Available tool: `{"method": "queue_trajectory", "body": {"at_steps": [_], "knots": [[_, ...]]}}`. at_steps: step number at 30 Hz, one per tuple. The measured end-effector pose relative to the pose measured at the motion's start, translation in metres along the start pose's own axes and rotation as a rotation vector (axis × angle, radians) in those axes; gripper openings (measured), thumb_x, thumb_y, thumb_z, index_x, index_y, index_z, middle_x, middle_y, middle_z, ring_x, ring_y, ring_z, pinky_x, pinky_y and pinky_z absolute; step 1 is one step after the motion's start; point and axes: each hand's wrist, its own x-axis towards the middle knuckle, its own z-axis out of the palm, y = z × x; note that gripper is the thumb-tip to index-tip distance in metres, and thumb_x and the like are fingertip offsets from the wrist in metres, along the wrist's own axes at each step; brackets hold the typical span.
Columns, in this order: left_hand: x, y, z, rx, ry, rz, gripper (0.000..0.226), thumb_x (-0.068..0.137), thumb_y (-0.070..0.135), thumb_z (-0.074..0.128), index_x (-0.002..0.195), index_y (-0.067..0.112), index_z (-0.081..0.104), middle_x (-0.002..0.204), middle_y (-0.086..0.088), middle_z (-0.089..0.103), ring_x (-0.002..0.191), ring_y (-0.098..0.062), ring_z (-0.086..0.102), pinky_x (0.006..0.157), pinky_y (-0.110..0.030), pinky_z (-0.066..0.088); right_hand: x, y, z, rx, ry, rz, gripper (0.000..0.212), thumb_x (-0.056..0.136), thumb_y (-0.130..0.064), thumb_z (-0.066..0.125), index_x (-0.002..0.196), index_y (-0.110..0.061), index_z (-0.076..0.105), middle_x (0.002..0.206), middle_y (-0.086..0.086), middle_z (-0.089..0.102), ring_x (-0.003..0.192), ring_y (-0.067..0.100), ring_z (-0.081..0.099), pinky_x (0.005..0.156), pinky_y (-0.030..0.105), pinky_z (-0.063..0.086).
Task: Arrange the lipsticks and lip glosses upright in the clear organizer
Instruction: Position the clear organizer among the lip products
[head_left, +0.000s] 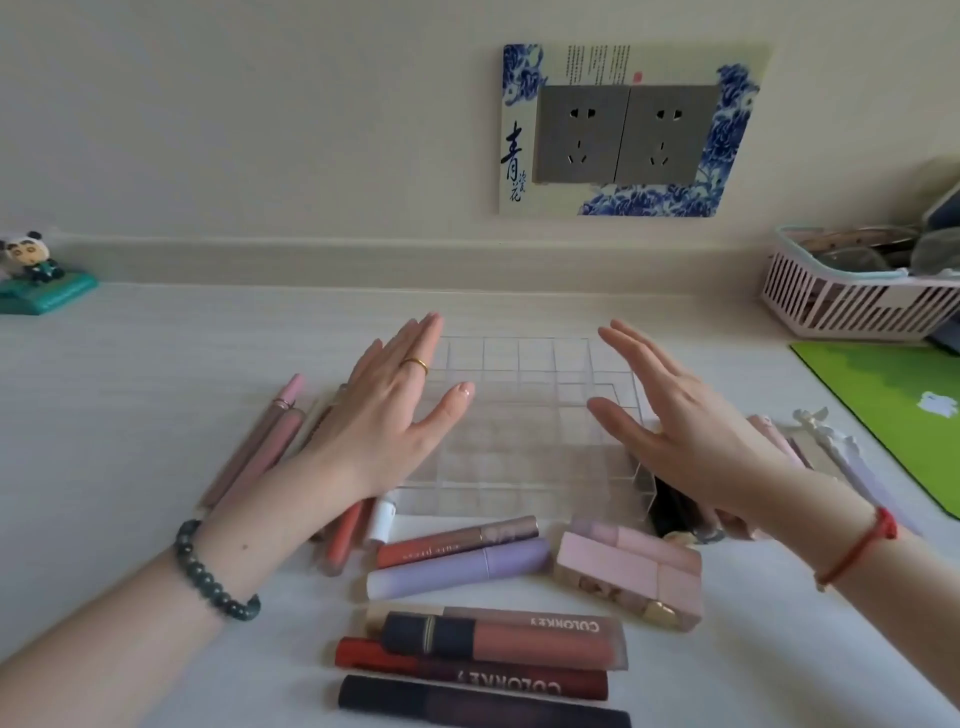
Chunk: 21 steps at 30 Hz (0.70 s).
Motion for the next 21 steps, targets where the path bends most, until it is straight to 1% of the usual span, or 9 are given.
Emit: {"method": "queue_trajectory", "body": {"at_steps": [4, 5, 6, 8, 9, 11, 15, 18, 21], "knots": [[-0.011, -0.002, -0.005, 0.025, 0.105, -0.019, 0.065, 0.094, 0.046, 0.031, 0.147, 0.019, 0.005, 0.156, 0.003, 0.010, 0.128, 0.008, -0.002, 0.075, 0.009, -0.022, -0.002, 0.002, 0.002, -0.017, 0.022, 0.022, 0.068, 0.083, -0.054, 0.036, 0.141, -0.027, 0.016, 0.152, -0.006, 0.016, 0.135, 0.015, 0.026, 0.104, 0.027, 0.022], [-0.014, -0.004, -0.006, 0.026, 0.128, -0.021, 0.064, 0.094, 0.046, 0.031, 0.147, 0.019, 0.007, 0.156, 0.003, 0.012, 0.128, 0.005, -0.001, 0.077, 0.008, -0.022, -0.003, 0.001, 0.003, -0.015, 0.033, 0.025, 0.067, 0.083, -0.053, 0.038, 0.141, -0.026, 0.017, 0.152, -0.005, 0.018, 0.135, 0.015, 0.026, 0.104, 0.028, 0.022], [-0.016, -0.006, -0.009, 0.004, 0.133, -0.028, 0.065, 0.093, 0.049, 0.032, 0.146, 0.020, 0.009, 0.156, 0.002, 0.013, 0.132, 0.002, 0.000, 0.090, 0.002, -0.020, -0.003, 0.000, 0.002, -0.016, 0.045, 0.025, 0.067, 0.084, -0.052, 0.039, 0.141, -0.026, 0.018, 0.151, -0.003, 0.020, 0.135, 0.016, 0.026, 0.105, 0.029, 0.023], [-0.022, -0.009, -0.016, -0.093, 0.127, -0.080, 0.071, 0.088, 0.058, 0.031, 0.146, 0.024, 0.011, 0.156, 0.004, 0.015, 0.141, -0.008, 0.008, 0.117, -0.027, -0.004, -0.006, -0.005, 0.002, -0.024, 0.064, 0.024, 0.065, 0.086, -0.048, 0.042, 0.141, -0.024, 0.020, 0.150, -0.001, 0.024, 0.135, 0.016, 0.026, 0.106, 0.030, 0.023], [-0.026, -0.010, -0.019, -0.142, 0.138, -0.090, 0.071, 0.086, 0.058, 0.030, 0.146, 0.024, 0.014, 0.155, 0.004, 0.017, 0.143, -0.012, 0.012, 0.118, -0.038, 0.007, -0.008, -0.007, 0.002, -0.028, 0.079, 0.027, 0.063, 0.087, -0.046, 0.043, 0.141, -0.023, 0.021, 0.149, 0.000, 0.025, 0.135, 0.016, 0.027, 0.106, 0.030, 0.023], [-0.037, -0.013, -0.024, -0.183, 0.169, -0.083, 0.071, 0.084, 0.057, 0.030, 0.145, 0.024, 0.018, 0.154, 0.003, 0.021, 0.143, -0.016, 0.016, 0.117, -0.042, 0.014, -0.013, -0.014, 0.002, -0.035, 0.121, 0.035, 0.060, 0.088, -0.042, 0.045, 0.140, -0.020, 0.024, 0.148, 0.001, 0.028, 0.134, 0.017, 0.028, 0.105, 0.029, 0.023], [-0.056, -0.014, -0.028, -0.163, 0.148, -0.049, 0.069, 0.082, 0.057, 0.026, 0.144, 0.027, 0.022, 0.152, 0.002, 0.027, 0.141, -0.017, 0.021, 0.116, -0.046, 0.015, -0.027, -0.037, 0.000, 0.020, 0.259, -0.003, 0.049, 0.088, -0.035, 0.050, 0.133, -0.019, 0.038, 0.138, 0.000, 0.042, 0.126, 0.015, 0.038, 0.094, 0.015, 0.023], [-0.060, -0.012, -0.029, -0.119, 0.124, -0.022, 0.061, 0.089, 0.051, 0.028, 0.144, 0.024, 0.023, 0.134, -0.018, 0.050, 0.135, -0.022, 0.034, 0.117, -0.047, 0.010, -0.042, -0.058, 0.001, 0.076, 0.323, -0.136, 0.032, 0.083, -0.026, 0.059, 0.114, -0.020, 0.056, 0.111, -0.007, 0.054, 0.108, 0.011, 0.052, 0.083, 0.007, 0.030], [-0.063, -0.012, -0.027, -0.087, 0.074, -0.045, 0.057, 0.092, 0.052, 0.024, 0.144, 0.029, 0.019, 0.123, -0.023, 0.055, 0.142, -0.021, 0.019, 0.115, -0.051, 0.011, -0.056, -0.076, 0.001, 0.108, 0.227, -0.281, 0.017, 0.079, -0.025, 0.065, 0.096, -0.021, 0.065, 0.095, -0.008, 0.055, 0.093, 0.009, 0.053, 0.081, 0.008, 0.036]]}}
